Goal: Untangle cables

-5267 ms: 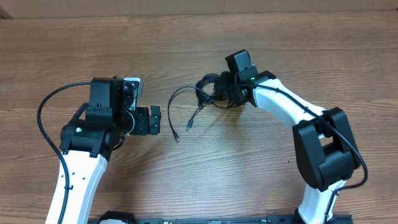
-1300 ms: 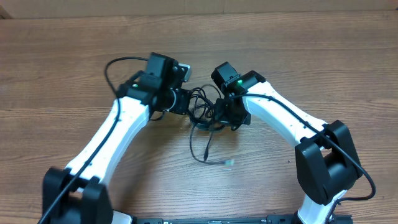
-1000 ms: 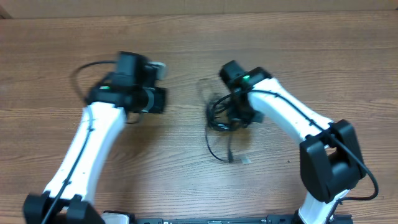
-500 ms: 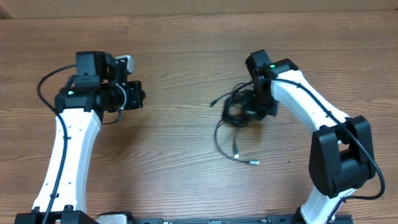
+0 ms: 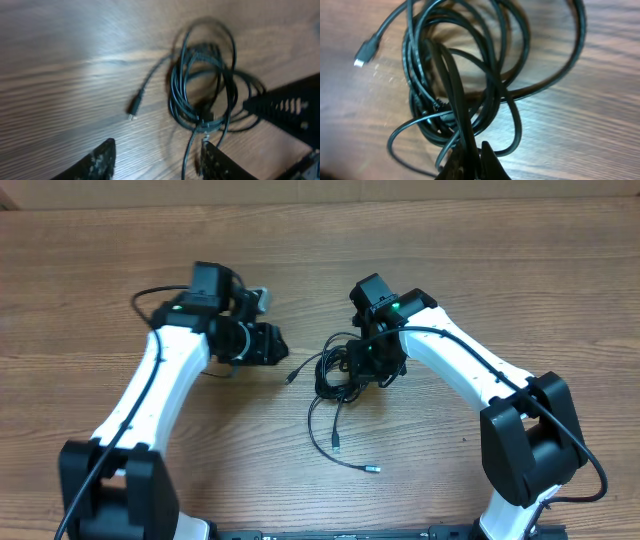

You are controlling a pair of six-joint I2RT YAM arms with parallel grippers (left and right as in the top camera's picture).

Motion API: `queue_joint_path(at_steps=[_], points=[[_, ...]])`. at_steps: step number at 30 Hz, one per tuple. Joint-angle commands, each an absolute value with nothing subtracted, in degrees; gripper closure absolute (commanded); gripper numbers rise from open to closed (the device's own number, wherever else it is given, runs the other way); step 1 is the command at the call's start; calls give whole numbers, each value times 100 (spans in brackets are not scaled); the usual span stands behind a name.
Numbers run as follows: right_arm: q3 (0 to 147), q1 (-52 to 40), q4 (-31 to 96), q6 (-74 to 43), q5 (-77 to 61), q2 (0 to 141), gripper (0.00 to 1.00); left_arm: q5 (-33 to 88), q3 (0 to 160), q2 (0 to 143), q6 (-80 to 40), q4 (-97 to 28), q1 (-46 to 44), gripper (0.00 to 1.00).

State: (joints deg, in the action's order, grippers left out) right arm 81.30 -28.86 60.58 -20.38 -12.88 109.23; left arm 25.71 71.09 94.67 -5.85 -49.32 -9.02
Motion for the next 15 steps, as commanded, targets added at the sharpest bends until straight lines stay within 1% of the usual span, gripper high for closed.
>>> queue_joint_path(at_steps=[1,5,9,10,12,15], points=[[8138,-2842,5957,-2272,-939,10844,95,2687,7238,9867,-794,-4928,-1282,44],[8141,-2847,5900,-2274,-947,10844,93,2687,7238,10259,-1046,-4851,-1632,43],[8138,-2856,5916,-2276,-950,10844,93,2709,7238,10652,-1520,-4440,-1935,44],[8138,-2856,5940,-2274,-950,10844,93,2703,7238,10772,-1778,-4193,-2029,48],[8141,-2856,5970,-2274,-950,10844,93,2687,7238,10866,-2023,-3929,-2093,52],[8138,-2856,5990,-2274,-950,10844,94,2239,7238,10943,-2298,-3680,-2176,52]])
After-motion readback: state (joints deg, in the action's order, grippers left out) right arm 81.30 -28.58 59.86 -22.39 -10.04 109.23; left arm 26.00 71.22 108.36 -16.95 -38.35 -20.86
